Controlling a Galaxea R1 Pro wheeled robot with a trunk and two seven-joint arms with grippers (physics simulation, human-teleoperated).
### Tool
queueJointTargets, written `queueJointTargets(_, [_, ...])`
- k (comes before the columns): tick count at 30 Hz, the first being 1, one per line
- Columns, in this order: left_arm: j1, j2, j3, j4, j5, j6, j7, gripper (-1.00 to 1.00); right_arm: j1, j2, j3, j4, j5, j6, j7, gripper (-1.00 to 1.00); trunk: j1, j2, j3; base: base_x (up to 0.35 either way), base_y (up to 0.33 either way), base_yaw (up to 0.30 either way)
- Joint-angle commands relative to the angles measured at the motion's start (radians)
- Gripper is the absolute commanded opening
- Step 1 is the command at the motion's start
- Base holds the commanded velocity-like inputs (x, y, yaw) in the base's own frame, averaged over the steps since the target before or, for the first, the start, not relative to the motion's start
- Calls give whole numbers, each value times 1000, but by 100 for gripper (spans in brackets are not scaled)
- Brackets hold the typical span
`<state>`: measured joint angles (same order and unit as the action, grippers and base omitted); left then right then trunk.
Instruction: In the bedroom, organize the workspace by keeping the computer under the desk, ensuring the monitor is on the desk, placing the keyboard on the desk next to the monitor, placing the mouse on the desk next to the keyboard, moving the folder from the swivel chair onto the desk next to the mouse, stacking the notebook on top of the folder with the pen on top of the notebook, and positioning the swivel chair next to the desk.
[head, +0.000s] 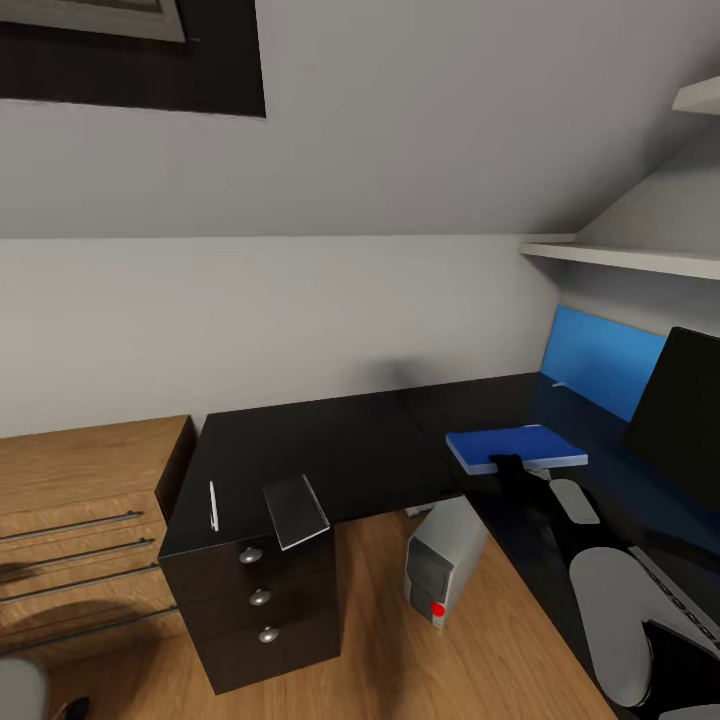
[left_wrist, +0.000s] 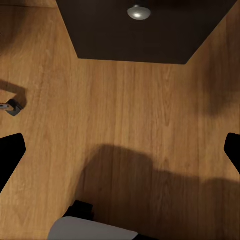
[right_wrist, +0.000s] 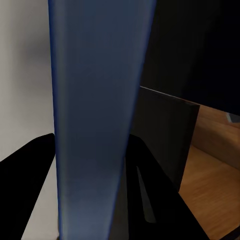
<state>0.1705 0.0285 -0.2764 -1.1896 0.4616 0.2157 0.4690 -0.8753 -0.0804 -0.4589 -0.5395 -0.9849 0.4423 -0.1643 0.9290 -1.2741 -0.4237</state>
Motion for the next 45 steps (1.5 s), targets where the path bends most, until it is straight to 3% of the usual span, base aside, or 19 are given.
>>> queueJointTargets(1, [0,1,-2,-2,6,3,8,100,-1,1,-3,-2,-11,4,-9,-100,0,-1,-1,1,0,0])
queueJointTargets(9, [0,0,0,-2,9,4,10,100,0,1,-3,-2,-11,4,-9,-100,12,-22,-10,0,0,0])
queueJointTargets(24, [0,1,2,-2,8,4,9,100,0,1,-3,-3,-11,4,-9,-100,12,-22,-10,0,0,0])
queueJointTargets(25, [0,1,2,-2,8,4,9,100,0,1,-3,-3,-11,4,-9,100,12,-22,-10,0,0,0])
queueJointTargets(45, [0,1,-2,-2,6,1,7,100,0,1,-3,-7,-11,4,-9,100,12,-22,-10,-23,-16,0])
